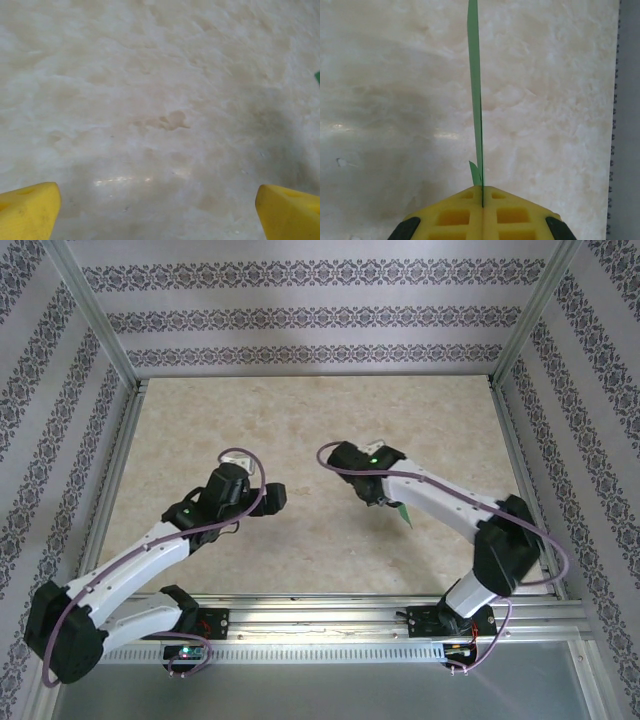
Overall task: Fold a paper plane with a square sheet of paper (pick it up from the middle)
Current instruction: Turn over the paper at the center of the table.
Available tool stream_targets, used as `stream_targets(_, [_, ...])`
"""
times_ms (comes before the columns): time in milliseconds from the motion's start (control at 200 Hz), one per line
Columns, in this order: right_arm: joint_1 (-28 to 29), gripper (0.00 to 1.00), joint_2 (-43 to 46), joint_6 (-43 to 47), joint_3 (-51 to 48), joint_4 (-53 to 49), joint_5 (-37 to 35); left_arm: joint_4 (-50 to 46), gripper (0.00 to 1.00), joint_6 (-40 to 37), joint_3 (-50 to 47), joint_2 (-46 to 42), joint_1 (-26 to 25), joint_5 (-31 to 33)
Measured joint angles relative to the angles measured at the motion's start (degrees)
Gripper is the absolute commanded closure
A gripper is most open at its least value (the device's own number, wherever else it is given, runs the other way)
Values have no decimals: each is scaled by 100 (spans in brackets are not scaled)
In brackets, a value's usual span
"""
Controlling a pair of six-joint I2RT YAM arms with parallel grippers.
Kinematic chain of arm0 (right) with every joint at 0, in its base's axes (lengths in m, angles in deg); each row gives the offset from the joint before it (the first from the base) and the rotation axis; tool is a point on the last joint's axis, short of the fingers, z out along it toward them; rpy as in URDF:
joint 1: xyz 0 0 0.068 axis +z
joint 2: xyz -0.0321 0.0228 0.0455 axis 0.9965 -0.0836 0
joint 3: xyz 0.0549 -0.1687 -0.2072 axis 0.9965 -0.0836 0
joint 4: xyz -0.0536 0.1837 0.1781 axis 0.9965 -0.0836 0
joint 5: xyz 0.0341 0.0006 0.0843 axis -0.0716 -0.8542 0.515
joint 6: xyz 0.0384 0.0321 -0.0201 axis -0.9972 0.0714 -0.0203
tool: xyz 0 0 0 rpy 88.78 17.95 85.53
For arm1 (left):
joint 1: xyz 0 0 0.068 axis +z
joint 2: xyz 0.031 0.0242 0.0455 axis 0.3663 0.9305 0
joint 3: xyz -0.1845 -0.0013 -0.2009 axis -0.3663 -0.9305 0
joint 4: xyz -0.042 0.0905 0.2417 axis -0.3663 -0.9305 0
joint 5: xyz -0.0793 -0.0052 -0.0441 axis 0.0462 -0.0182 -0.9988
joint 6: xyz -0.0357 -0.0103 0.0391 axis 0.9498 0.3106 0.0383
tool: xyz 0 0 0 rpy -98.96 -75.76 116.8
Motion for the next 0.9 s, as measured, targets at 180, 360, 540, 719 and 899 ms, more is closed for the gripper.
stream_targets(180, [437, 100, -1399, -155, 699, 24, 345, -205, 8, 319, -374, -758, 175, 400])
stream_targets(360, [848, 83, -2269, -212, 1309, 264, 1126, -282, 17, 358, -433, -1252, 223, 518])
stream_targets(540, [835, 55, -2013, -321, 1075, 1226, 2531, -282, 28, 356, -433, -1097, 223, 289])
stream_targets(719, [85, 57, -487, -616, -616, 2988, 4282, -199, 39, 358, -391, -492, 225, -358])
stream_targets(899, [-1314, 87, 640, -1137, -2389, 4717, 5786, 297, 57, 420, -59, 767, 238, -1541])
